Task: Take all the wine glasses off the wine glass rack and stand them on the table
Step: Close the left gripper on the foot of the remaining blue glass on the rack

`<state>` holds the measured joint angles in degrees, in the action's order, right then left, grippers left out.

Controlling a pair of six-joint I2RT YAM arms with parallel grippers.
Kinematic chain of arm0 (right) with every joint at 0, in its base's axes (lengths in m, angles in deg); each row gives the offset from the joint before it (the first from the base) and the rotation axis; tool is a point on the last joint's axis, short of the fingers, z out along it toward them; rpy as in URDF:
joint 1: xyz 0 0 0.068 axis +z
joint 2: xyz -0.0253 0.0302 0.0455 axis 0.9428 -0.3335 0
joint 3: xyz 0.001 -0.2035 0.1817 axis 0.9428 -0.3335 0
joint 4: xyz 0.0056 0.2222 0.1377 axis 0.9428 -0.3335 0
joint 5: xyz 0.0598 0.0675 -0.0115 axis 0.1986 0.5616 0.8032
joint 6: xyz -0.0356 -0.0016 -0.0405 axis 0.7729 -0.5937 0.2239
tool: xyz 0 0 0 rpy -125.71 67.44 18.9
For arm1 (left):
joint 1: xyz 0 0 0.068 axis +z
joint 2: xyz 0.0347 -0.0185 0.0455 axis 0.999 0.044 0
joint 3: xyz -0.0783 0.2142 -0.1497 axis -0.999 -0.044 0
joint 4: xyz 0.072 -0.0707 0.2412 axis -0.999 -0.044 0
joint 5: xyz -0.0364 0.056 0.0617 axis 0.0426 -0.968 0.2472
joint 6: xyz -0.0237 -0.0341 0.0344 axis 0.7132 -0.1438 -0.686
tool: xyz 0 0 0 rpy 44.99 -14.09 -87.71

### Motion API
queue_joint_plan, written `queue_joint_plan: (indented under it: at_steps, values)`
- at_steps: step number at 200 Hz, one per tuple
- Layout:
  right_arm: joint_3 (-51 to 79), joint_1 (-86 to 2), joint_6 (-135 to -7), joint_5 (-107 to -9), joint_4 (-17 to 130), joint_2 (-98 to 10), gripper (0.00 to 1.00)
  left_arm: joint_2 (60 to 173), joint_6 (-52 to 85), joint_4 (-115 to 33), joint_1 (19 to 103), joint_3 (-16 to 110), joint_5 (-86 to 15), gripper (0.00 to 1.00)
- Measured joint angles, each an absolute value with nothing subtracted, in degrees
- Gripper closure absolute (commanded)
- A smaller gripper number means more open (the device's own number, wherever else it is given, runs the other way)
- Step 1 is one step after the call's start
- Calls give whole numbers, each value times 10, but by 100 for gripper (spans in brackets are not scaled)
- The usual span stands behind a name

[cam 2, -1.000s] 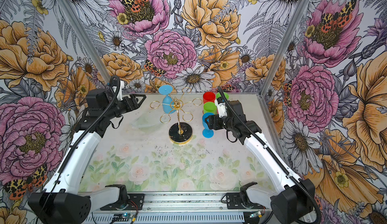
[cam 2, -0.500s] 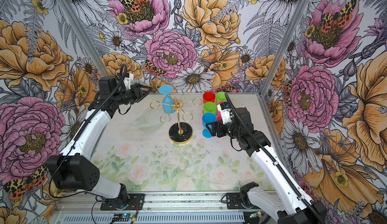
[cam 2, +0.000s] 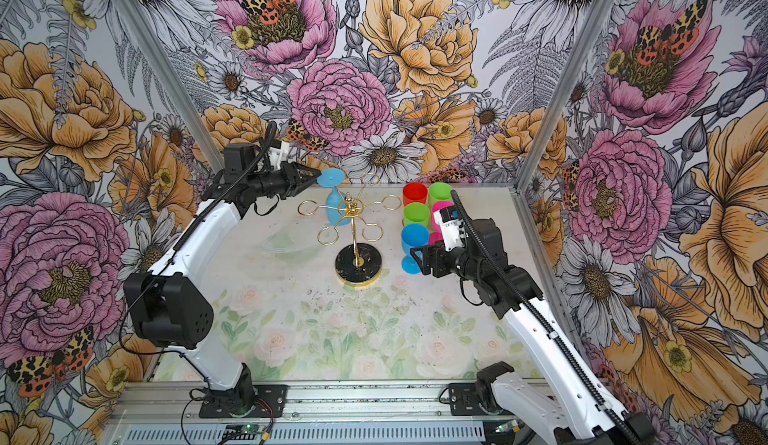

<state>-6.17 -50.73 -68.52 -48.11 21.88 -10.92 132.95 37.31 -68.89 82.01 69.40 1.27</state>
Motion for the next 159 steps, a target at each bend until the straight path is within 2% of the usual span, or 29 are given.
queue_joint_plan:
  at_steps: [105, 159]
  values:
    - [-64, -507, -685, -482, 219, -101, 20, 1343, 378, -688, 810, 703, 12, 64]
    - [-67, -507, -685, -488, 219, -101, 20, 1360, 386, -688, 802, 703, 12, 81]
